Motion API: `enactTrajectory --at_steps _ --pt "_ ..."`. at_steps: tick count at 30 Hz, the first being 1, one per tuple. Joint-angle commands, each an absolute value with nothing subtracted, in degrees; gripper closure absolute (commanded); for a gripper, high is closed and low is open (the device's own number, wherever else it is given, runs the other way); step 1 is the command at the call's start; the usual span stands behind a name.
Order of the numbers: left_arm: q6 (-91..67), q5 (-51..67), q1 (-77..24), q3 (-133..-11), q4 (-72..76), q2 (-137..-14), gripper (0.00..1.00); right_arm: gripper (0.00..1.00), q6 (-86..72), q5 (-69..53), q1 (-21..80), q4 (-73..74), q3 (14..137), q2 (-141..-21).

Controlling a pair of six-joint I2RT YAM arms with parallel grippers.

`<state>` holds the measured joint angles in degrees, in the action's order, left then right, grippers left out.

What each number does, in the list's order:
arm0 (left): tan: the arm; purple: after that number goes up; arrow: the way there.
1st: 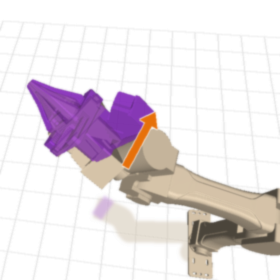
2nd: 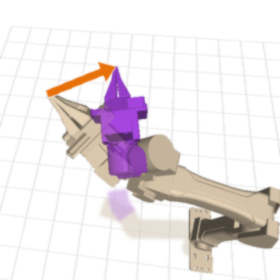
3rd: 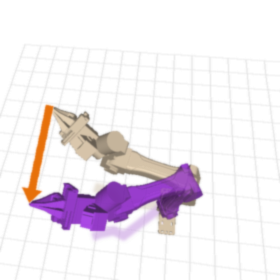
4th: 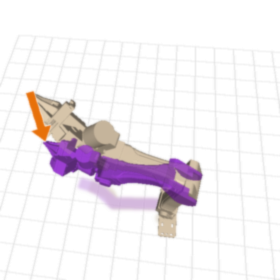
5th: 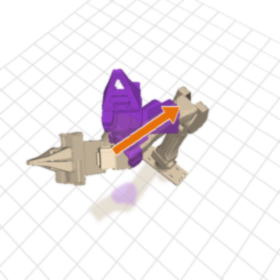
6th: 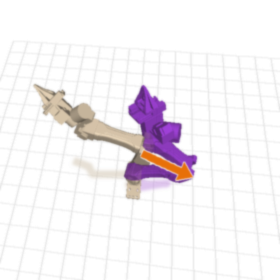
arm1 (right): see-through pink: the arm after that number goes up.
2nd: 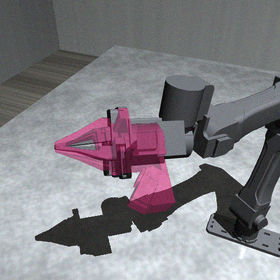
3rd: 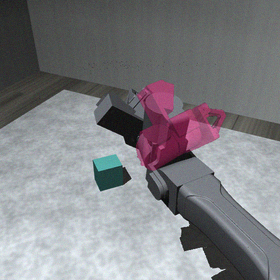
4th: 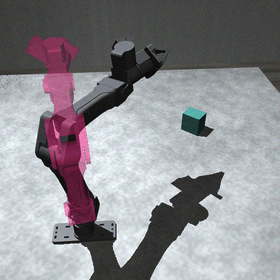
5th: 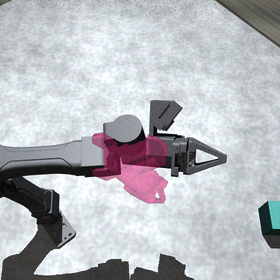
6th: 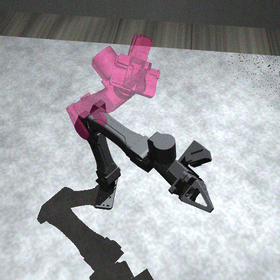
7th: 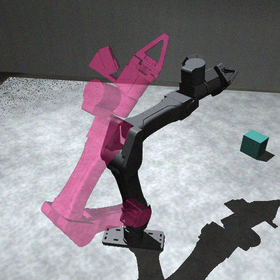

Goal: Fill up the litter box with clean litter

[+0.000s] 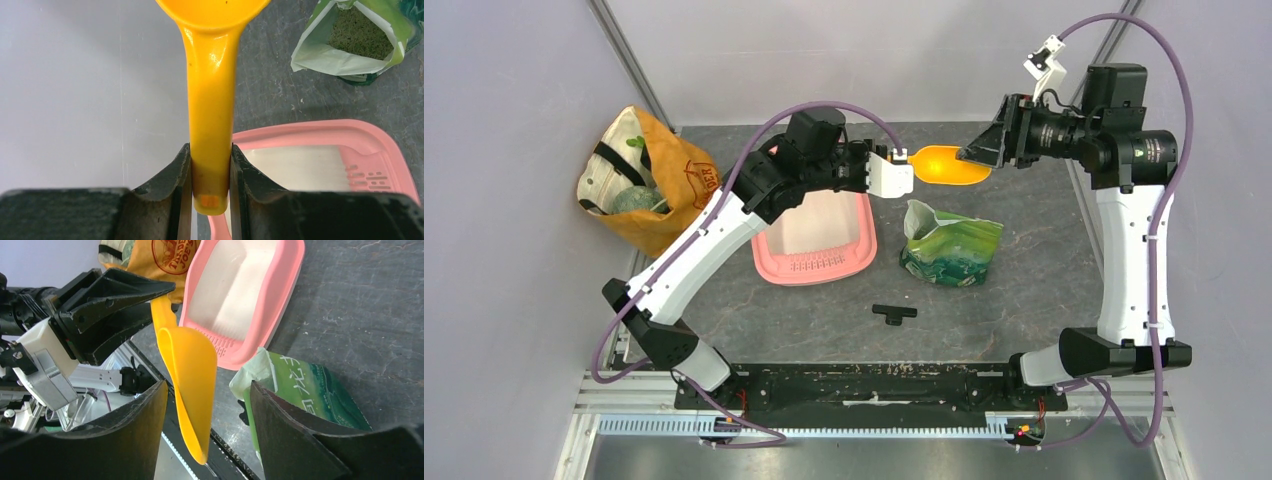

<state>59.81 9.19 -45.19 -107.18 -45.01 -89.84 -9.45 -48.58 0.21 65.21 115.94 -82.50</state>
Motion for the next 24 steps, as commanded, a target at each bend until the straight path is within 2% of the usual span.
enactTrajectory --at_steps 1,4,7,8,10,11,13,14,16,19,24 --pt "61.4 7.6 -45.4 -110.1 -44.6 -89.9 0.98 0.35 -5.9 -47.4 2.4 67.3 115.7 -82.6" --pt "60.7 8.9 -45.4 -109.9 -44.4 -89.5 0.98 0.48 -5.2 -47.2 3.3 67.6 115.8 -83.0" --pt "59.1 9.4 -45.4 -110.4 -44.5 -89.6 0.98 0.68 -4.3 -47.0 4.0 67.4 115.8 -83.2" --pt "58.5 9.6 -45.4 -110.3 -44.3 -89.4 0.95 0.77 -4.3 -47.0 4.0 67.3 115.9 -83.2" --pt "54.3 9.1 -45.2 -110.7 -43.8 -89.3 0.66 0.98 -4.7 -47.0 4.0 66.9 116.4 -83.3" --pt "51.3 9.3 -44.7 -111.4 -43.9 -89.4 0.52 1.0 -5.1 -46.9 4.0 66.5 116.5 -83.3" --pt "43.0 13.7 -41.9 -114.4 -46.0 -89.7 0.34 1.0 -5.9 -47.0 4.0 65.8 117.0 -83.5" --pt "37.9 20.0 -39.0 -117.0 -48.3 -90.1 0.14 1.0 -6.2 -47.0 3.9 65.4 117.0 -83.4" --pt "27.4 33.5 -32.1 -120.0 -49.5 -90.5 0.13 1.0 -6.9 -47.4 3.5 64.1 116.6 -83.4" --pt "7.8 47.3 -22.4 -115.7 -40.0 -88.1 0.12 1.0 -9.4 -50.1 2.4 60.3 115.0 -83.1" --pt "-29.2 49.9 -16.1 -99.8 -17.9 -82.3 0.11 1.0 -11.5 -52.6 2.1 54.5 111.3 -81.9"
